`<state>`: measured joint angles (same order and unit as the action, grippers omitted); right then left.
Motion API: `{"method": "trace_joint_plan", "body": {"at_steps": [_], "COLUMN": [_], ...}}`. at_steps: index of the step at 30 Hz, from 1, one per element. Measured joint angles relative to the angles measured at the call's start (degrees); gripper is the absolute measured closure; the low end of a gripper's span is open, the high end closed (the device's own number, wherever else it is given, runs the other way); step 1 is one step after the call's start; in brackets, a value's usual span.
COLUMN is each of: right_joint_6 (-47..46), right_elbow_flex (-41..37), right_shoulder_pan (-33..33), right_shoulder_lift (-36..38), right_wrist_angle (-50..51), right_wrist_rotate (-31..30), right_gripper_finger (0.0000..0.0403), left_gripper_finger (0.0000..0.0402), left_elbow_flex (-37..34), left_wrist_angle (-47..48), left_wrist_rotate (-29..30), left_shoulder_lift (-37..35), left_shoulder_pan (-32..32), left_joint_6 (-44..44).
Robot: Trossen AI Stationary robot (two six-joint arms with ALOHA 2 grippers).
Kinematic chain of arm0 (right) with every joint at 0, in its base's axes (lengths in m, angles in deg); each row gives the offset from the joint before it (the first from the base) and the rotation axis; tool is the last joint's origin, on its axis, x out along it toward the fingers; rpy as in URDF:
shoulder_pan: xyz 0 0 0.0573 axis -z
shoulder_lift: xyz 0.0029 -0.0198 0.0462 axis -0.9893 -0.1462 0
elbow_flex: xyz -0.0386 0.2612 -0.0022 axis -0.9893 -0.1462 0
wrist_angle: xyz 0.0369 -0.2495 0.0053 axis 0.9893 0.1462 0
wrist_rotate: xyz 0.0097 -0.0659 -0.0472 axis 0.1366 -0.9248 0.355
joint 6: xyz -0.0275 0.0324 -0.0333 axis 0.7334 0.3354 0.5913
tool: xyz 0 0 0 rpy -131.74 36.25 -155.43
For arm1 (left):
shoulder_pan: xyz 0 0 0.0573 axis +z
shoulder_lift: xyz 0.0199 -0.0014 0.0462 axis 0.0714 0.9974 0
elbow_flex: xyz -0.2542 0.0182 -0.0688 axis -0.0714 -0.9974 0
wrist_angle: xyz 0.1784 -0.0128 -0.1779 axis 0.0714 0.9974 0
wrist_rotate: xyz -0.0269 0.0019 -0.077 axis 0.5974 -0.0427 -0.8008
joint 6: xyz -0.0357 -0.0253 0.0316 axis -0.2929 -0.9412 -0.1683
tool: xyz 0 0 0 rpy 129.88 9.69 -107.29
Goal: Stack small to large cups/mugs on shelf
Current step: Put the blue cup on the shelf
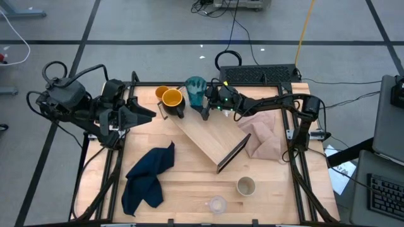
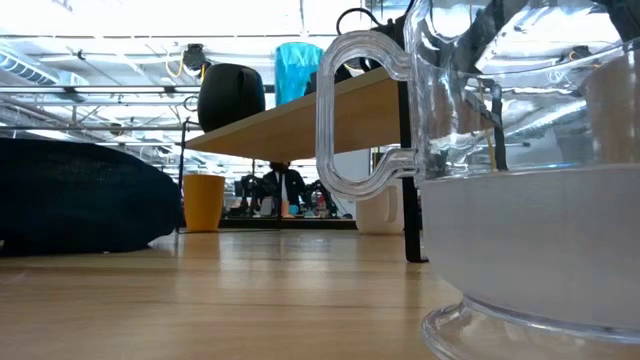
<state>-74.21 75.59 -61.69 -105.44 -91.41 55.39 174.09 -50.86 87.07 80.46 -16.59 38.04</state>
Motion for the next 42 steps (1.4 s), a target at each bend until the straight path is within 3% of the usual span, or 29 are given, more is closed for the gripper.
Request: {"method": "trace_joint_plan", "body": {"at_steps": [16,33,42], "right_joint_6": [0.23,-1.97,1.60], "right_elbow_flex": [0.00,0.02,0.04], "right_shoulder_pan": [0.04,0.55,0.65], "right_shoulder_lift": [0.00,0.04,2.62], "right_wrist_angle": [-0.42,4.16,10.34], "right_wrist_rotate": [0.09,1.70,1.70], "right_gripper_finger": [0.0023,0.0023,0.0023], "left_gripper_finger": [0.0215,0.0215,0.0215], "left_elbow_flex": [0.02,0.02,0.02], "left_wrist_angle": [0.00,0.88,1.31], "left_wrist_rotate": [0.08,-0.31,-0.36], "left_shoulder_lift": [0.33,0.76,0.76], "left_shoulder_pan": [-0.87,-0.90,-0.94], "left_joint_6": [0.06,-0.53,0.07]}}
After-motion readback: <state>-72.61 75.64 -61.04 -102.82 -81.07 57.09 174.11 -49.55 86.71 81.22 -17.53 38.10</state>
